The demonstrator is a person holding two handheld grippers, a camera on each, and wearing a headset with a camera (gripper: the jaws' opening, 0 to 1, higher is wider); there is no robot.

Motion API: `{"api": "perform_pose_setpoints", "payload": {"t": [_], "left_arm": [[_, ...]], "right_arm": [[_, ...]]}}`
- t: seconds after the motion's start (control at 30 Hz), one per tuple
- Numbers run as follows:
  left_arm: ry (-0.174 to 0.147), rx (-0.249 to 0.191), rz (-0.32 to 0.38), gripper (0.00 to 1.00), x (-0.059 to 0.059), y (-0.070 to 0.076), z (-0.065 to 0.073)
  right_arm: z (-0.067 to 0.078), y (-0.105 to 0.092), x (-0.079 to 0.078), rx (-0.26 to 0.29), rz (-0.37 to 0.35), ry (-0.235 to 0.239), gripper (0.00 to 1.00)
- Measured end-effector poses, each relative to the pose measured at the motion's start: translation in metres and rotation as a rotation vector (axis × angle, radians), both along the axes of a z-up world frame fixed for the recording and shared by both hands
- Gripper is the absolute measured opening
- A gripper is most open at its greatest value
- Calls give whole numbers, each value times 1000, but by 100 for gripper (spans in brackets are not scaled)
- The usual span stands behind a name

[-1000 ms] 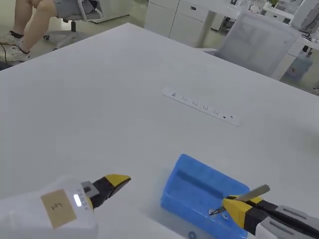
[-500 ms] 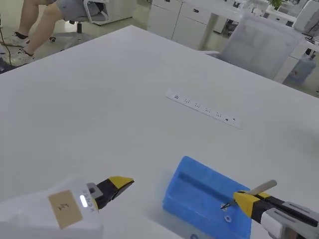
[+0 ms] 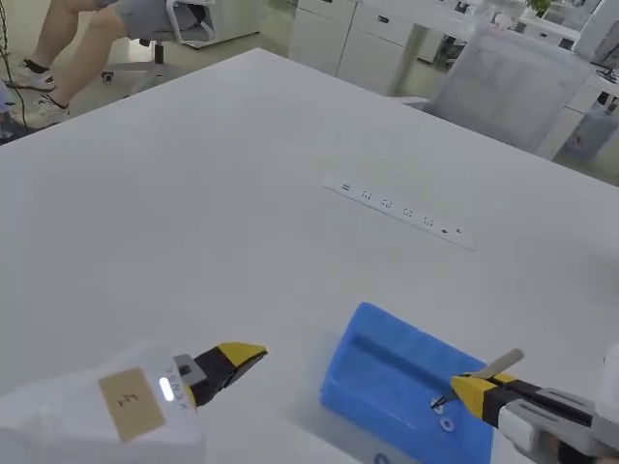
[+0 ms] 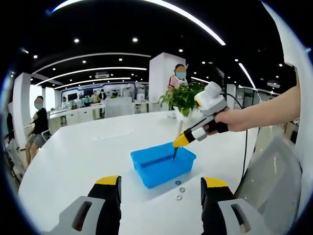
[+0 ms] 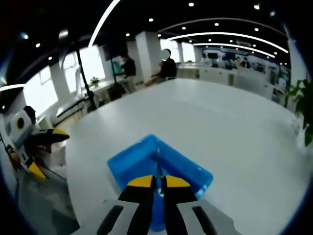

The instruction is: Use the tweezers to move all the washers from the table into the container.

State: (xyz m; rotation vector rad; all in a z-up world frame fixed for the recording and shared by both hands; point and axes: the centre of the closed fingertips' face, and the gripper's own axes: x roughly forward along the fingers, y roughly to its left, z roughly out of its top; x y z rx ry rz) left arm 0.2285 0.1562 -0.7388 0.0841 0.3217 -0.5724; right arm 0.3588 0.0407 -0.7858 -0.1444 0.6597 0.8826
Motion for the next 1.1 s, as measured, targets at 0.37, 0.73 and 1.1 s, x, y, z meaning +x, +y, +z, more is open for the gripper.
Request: {"api": "perform_pose_setpoints", "payload": {"t": [0.37,0.73,1.1], "left_arm": [[2,1,-1,65,0,0,0],[6,6,-3,65,0,-1,-1],[11,11,-11,65,0,-2,-2]], "right_arm": [[-21,-1,5,-50,11,29,3],[-24,3,6,-72,29,24,3],[-16,4,2,-69,44,-5,3]]}}
